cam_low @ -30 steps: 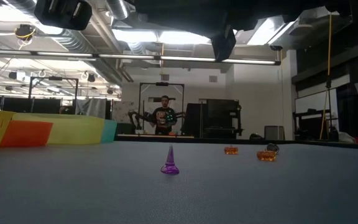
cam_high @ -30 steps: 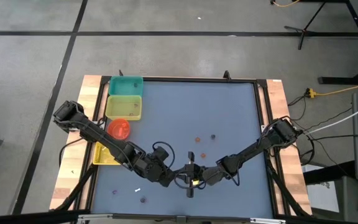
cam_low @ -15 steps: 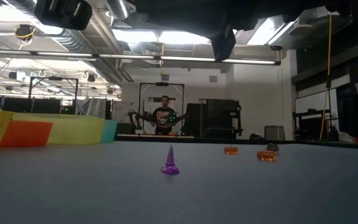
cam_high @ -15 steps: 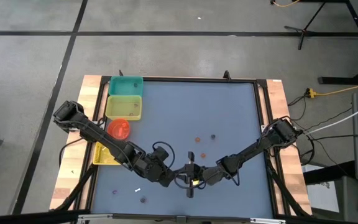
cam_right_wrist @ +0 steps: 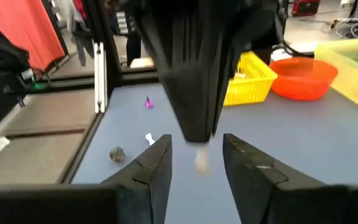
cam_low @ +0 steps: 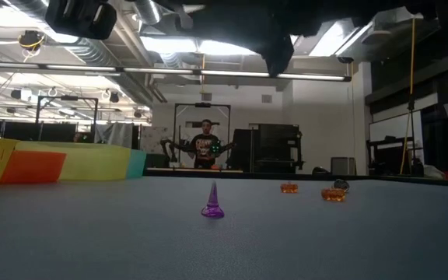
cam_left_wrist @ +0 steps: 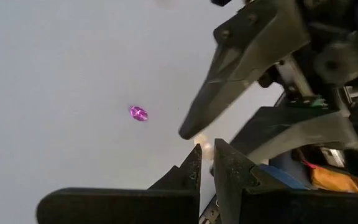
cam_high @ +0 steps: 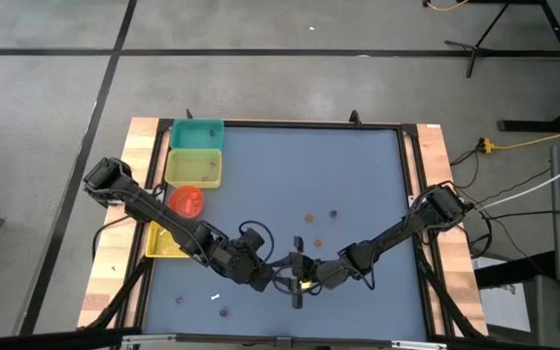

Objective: Sort Halloween decoration
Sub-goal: Put the right white bone toy into the yellow basket

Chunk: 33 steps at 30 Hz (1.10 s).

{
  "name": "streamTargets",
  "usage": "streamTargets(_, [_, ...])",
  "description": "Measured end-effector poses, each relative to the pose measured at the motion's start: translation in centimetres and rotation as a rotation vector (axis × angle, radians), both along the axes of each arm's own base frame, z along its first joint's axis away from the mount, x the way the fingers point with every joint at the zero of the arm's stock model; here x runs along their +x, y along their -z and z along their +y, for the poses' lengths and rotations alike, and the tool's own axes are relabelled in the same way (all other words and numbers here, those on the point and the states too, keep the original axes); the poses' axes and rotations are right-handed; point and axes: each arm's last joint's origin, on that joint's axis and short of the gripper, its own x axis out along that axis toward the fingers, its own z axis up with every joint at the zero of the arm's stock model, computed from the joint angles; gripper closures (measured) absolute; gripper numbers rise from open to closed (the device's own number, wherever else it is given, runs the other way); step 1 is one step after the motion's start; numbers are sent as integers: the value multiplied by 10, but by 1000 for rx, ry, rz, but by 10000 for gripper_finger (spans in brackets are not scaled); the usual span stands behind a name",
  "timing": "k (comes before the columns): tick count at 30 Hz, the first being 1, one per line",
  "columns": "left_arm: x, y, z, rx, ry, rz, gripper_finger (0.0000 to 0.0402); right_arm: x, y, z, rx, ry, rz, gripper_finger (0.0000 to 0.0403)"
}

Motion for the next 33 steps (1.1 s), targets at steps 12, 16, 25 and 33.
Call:
streamTargets(12, [0,0,0,-4,5,4,389,-3,10,2,-26,-119,108,258])
streamTargets(16, [-3,4,2,-18,69,78,389,-5,17,2,-50,-153,178,258])
streamTargets(25, [-22,19,21,-17,121,426,389,-11,31,-1,-109,-182,327,258])
streamTargets(33, [-48,25,37,80,88,730,389,-13,34,-2,-128,-181,368,258])
